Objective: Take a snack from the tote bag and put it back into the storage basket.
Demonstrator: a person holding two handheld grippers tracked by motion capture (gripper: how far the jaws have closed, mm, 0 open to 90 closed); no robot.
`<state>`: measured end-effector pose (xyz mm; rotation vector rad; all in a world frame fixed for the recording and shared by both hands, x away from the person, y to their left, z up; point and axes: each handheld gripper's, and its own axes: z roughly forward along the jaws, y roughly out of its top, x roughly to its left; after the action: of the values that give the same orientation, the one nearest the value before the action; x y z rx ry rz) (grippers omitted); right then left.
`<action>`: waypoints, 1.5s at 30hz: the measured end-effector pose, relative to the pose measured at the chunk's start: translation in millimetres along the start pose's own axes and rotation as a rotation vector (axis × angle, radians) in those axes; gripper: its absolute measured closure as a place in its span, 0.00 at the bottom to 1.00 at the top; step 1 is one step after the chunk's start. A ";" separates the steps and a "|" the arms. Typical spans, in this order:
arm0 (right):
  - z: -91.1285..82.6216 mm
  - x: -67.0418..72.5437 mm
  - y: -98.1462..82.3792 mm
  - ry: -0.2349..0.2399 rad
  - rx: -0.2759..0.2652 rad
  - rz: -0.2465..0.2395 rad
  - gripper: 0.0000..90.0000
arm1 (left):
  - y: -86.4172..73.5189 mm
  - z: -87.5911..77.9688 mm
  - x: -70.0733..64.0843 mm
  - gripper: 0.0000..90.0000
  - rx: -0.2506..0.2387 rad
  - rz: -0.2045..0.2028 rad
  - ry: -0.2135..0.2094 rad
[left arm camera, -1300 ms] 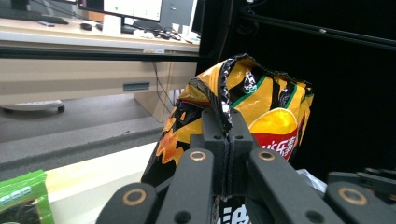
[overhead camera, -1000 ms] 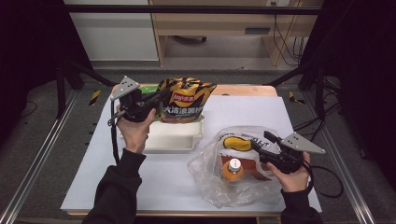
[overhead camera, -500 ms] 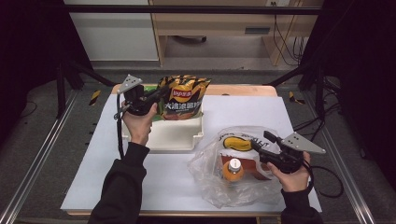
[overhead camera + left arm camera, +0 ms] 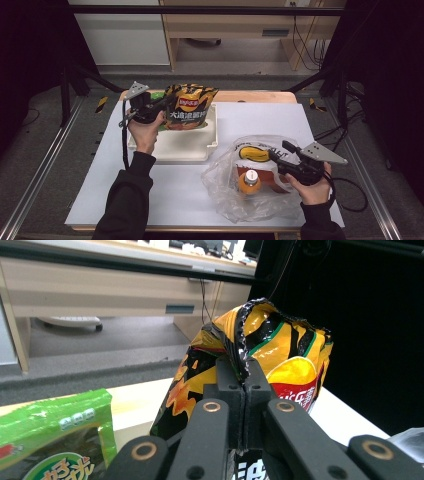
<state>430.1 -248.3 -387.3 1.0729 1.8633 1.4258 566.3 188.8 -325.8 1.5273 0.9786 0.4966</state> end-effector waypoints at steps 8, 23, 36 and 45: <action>-0.1 -1.8 -0.6 -0.001 0.002 0.004 0.43 | -14.9 27.9 6.6 0.99 0.026 -0.032 -0.009; 0.1 -1.9 -0.5 0.001 0.002 0.004 0.44 | -28.7 47.1 29.8 0.96 0.036 -0.039 0.066; 2.5 -1.9 -2.1 0.002 0.009 0.004 0.44 | -35.0 61.3 47.3 0.57 0.074 -0.002 0.130; 1.3 -1.6 -1.9 -0.001 0.007 0.001 0.44 | -45.5 42.8 40.7 0.42 0.073 0.027 0.125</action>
<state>431.5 -249.2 -389.6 1.0776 1.8691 1.4194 608.5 193.9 -387.1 1.5911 1.0839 0.5871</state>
